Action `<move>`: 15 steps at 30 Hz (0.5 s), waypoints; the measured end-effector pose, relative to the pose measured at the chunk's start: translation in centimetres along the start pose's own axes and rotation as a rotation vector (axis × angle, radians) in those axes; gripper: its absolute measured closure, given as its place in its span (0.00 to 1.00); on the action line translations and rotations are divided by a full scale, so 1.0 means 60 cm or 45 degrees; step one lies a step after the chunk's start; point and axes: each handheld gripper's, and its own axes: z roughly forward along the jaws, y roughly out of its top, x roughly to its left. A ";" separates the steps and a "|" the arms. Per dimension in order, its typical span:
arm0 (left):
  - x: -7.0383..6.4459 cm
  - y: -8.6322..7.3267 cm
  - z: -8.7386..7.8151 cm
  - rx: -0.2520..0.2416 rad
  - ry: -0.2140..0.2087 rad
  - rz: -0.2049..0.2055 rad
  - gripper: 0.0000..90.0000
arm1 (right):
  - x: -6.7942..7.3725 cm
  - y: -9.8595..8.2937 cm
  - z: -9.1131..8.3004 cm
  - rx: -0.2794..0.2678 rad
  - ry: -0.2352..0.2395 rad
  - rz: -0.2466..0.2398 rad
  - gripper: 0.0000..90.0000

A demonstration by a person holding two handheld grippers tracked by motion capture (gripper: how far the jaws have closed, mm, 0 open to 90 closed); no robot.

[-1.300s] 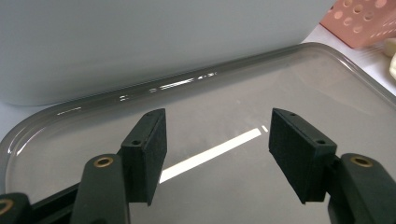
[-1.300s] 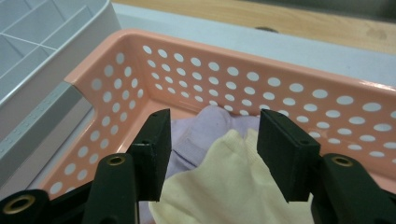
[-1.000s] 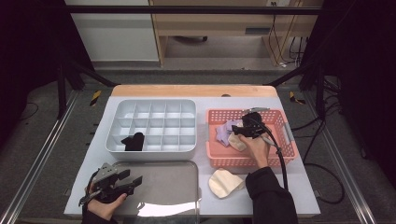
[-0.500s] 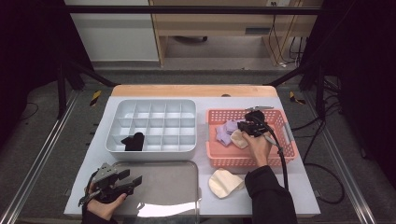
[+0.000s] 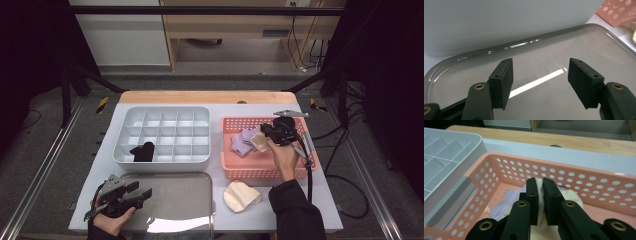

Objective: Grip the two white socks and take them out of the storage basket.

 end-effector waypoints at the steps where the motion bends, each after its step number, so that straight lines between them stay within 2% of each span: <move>1: 0.000 0.000 0.000 0.000 0.001 0.005 0.40 | 0.001 0.001 -0.007 -0.008 0.001 -0.001 0.93; 7: -0.001 0.000 0.000 -0.001 0.001 0.005 0.40 | 0.012 0.001 -0.054 -0.059 0.026 -0.046 0.93; 8: -0.001 0.000 0.000 -0.001 0.001 0.005 0.40 | 0.012 0.001 -0.054 -0.059 0.026 -0.046 0.93; 10: 0.000 0.000 0.000 0.000 0.001 0.007 0.40 | 0.022 0.000 -0.080 -0.089 0.055 -0.068 0.93; 15: -0.001 0.000 0.000 0.001 0.002 0.005 0.40 | 0.043 -0.004 -0.111 -0.122 0.110 -0.094 0.92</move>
